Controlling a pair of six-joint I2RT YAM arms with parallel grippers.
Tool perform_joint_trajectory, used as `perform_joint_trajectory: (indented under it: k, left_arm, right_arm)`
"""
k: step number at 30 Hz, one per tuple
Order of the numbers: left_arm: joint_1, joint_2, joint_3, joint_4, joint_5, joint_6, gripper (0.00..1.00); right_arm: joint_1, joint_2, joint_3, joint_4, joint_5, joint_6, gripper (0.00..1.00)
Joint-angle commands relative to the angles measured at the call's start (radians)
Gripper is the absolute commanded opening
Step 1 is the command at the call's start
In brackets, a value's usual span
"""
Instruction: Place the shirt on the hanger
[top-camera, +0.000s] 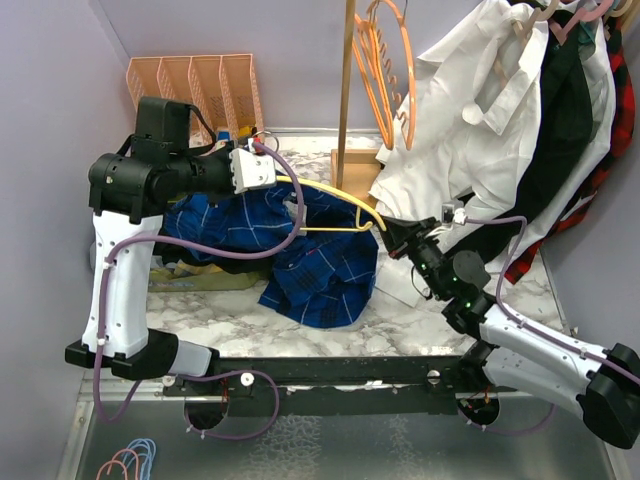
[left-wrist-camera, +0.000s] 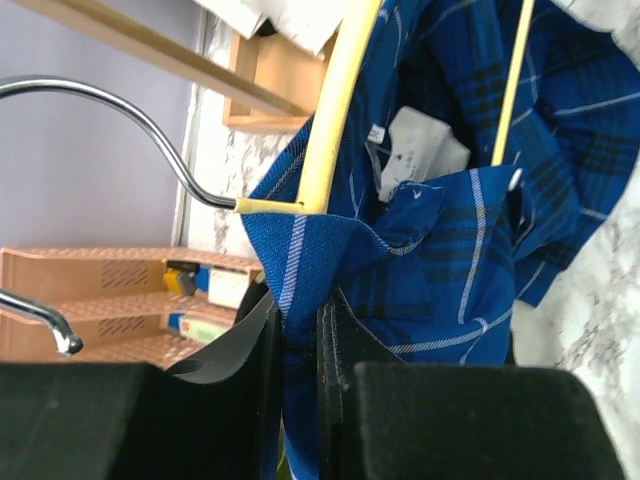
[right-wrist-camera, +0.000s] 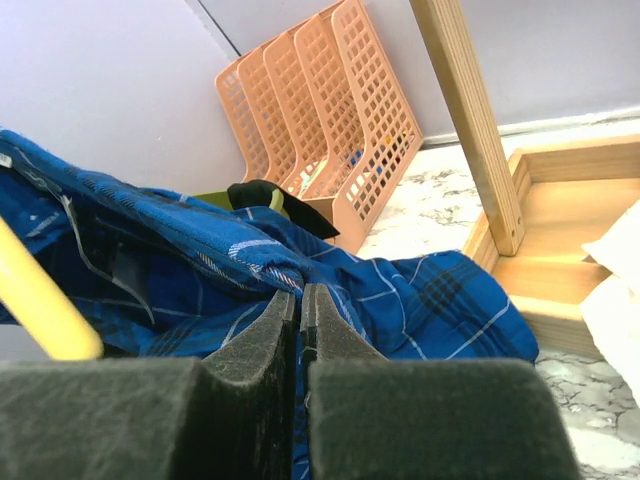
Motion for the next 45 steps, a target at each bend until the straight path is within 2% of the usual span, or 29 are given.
perform_joint_trajectory:
  k: [1, 8, 16, 26, 32, 35, 42, 45]
  left_arm:
    - [0.017, -0.058, -0.009, 0.129, -0.232, 0.071, 0.00]
    - [0.000, -0.076, -0.089, 0.265, -0.461, 0.114, 0.00]
    - [-0.044, -0.089, -0.178, 0.352, -0.602, 0.129, 0.00]
    - [-0.080, -0.101, -0.277, 0.482, -0.714, 0.099, 0.00]
    - [-0.100, -0.125, -0.384, 0.557, -0.799, 0.129, 0.00]
    - [-0.116, -0.143, -0.452, 0.636, -0.865, 0.158, 0.00]
    - [-0.133, -0.181, -0.588, 0.856, -1.000, 0.224, 0.00]
    - [-0.199, -0.193, -0.616, 0.907, -1.052, 0.229, 0.00]
  right_arm:
    - [-0.079, 0.007, 0.060, -0.216, -0.008, -0.034, 0.01]
    - [-0.099, 0.011, 0.147, -0.386, -0.066, -0.029, 0.01]
    - [-0.098, -0.020, 0.205, -0.511, -0.089, -0.013, 0.01]
    - [-0.098, 0.094, 0.515, -0.883, -0.262, 0.027, 0.01]
    - [-0.098, 0.250, 0.765, -1.158, -0.329, 0.045, 0.01]
    - [-0.099, 0.281, 0.842, -1.204, -0.381, 0.043, 0.01]
    - [-0.098, 0.319, 0.960, -1.378, -0.323, -0.054, 0.01]
    - [-0.099, 0.358, 1.005, -1.429, -0.348, -0.076, 0.01]
